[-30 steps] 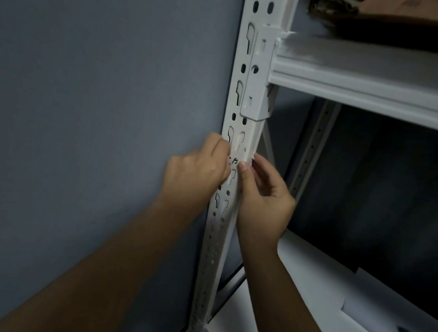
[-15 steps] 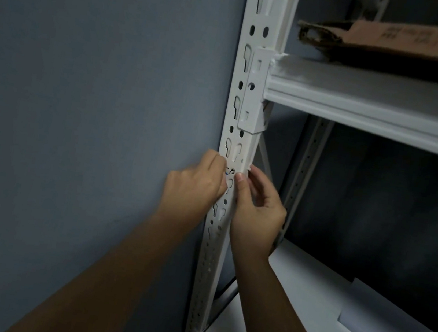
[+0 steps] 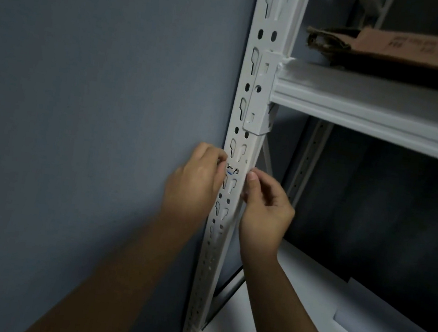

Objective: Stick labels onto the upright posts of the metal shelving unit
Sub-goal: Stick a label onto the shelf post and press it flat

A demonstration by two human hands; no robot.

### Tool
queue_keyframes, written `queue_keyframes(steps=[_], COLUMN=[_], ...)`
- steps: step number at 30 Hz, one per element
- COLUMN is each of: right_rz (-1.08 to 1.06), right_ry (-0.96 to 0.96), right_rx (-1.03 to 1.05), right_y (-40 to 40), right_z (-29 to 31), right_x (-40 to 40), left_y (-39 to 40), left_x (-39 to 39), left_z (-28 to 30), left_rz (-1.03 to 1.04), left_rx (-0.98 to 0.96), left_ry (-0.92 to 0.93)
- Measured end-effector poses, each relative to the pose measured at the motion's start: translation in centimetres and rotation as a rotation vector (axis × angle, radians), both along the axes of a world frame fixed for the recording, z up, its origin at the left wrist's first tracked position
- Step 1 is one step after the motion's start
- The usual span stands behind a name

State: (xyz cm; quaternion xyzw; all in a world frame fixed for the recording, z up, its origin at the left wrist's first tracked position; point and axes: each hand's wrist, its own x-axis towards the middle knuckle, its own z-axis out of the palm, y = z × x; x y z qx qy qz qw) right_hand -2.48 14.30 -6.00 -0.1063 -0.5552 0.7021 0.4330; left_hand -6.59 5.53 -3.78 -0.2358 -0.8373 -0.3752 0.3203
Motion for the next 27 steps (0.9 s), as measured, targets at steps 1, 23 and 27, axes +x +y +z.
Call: queue_keyframes(steps=[1,23,27], right_rz=[-0.001,-0.09,-0.088], right_ry=[-0.006,-0.058,-0.053], right_rx=[0.004,-0.044,-0.054], right_y=[-0.1,-1.1,-1.2], right_z=[0.0,-0.2,-0.2], right_x=[0.0,-0.5,-0.4], left_y=[0.1,1.1,1.3], left_x=[-0.1,-2.2,-2.4], left_z=[-0.1,-1.5,-1.7], left_rz=[-0.002,0.348,0.329], left_rx=[-0.006,-0.289,-0.26], left_ry=[0.014,0.536,0.541])
